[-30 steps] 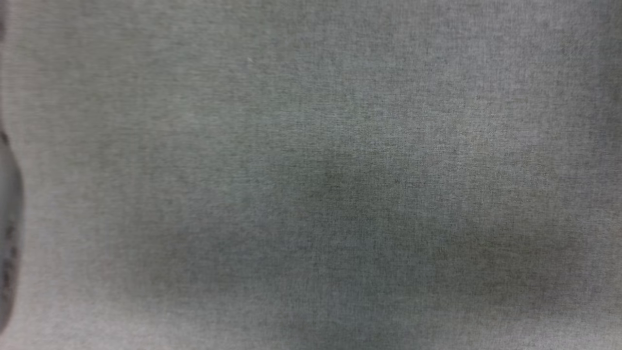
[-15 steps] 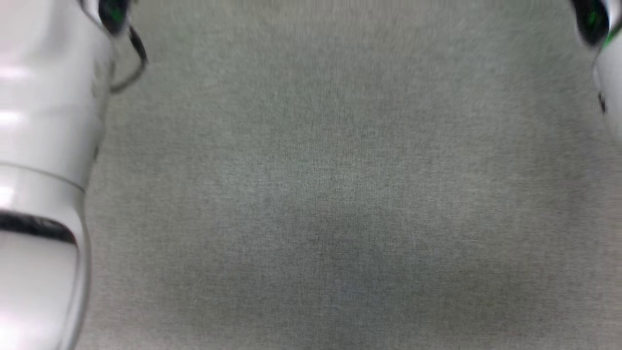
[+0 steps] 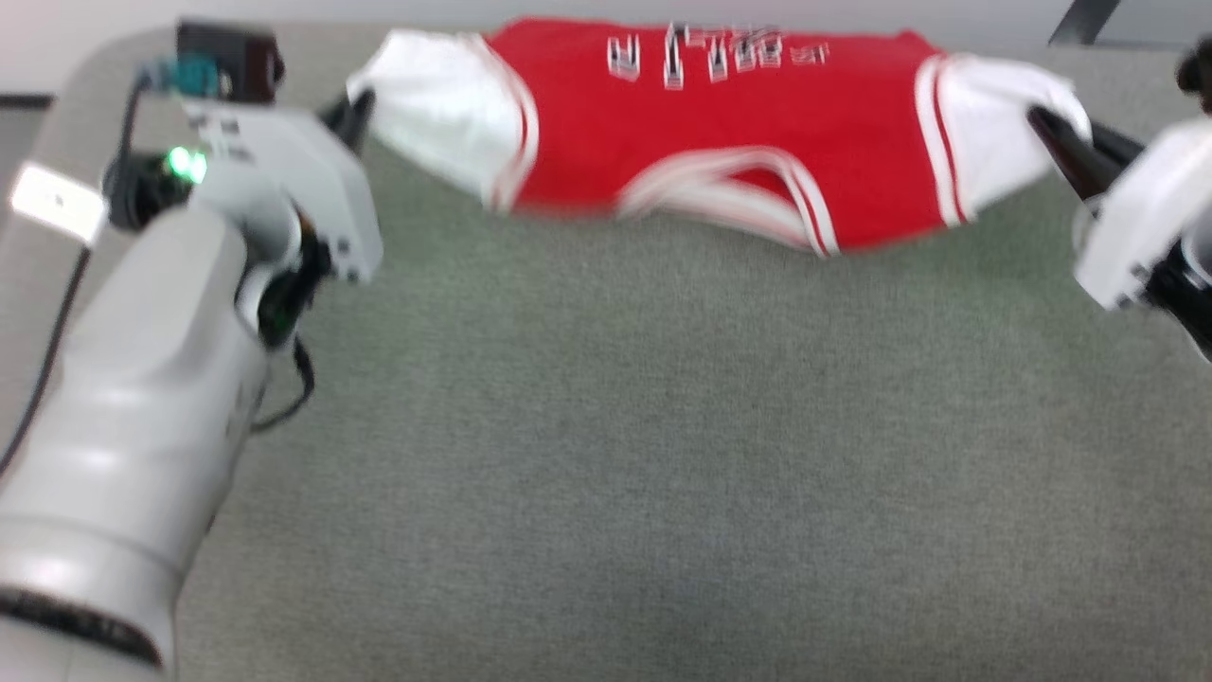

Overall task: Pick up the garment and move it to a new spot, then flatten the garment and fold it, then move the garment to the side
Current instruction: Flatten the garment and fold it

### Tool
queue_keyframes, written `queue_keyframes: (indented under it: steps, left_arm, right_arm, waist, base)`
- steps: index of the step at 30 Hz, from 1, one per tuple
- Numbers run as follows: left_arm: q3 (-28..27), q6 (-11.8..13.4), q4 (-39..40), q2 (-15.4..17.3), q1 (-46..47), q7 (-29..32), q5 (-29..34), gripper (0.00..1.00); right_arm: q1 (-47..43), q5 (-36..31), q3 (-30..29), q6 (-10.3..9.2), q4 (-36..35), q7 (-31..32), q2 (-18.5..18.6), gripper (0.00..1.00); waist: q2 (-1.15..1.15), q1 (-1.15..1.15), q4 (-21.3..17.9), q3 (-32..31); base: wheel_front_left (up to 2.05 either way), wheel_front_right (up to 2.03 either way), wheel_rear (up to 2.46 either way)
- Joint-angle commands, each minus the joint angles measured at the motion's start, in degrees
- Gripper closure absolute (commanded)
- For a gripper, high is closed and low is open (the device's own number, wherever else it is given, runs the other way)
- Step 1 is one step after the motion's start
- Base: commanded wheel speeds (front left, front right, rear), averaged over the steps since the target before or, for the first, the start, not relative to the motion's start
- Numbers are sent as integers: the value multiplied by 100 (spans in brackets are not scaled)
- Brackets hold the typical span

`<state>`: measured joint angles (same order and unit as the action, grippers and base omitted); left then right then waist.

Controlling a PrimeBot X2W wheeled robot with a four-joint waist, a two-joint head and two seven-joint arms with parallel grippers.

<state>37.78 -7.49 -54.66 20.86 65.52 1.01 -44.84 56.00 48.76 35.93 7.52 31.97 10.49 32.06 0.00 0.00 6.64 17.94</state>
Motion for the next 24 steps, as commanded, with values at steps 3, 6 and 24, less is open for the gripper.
queue_keyframes:
  steps: [3,6,24]
  left_arm:
    - [10,0,479,280,-643,97,-192,100]
    - [-23,123,1038,483,-1183,202,-326,100]
    - [-612,2493,5987,2095,-5138,574,-1097,100]
  right_arm:
    - [-561,324,-72,-6,-581,326,449,100]
    - [-1000,443,-167,-6,-1046,531,806,100]
    - [-4362,-142,-1113,-6,-3306,1000,1548,100]
  waist:
    - [0,0,179,-548]
    - [0,0,216,-672]
    - [0,0,211,-774]
  base:
    - [0,0,0]
    - [0,0,0]
    - [0,0,0]
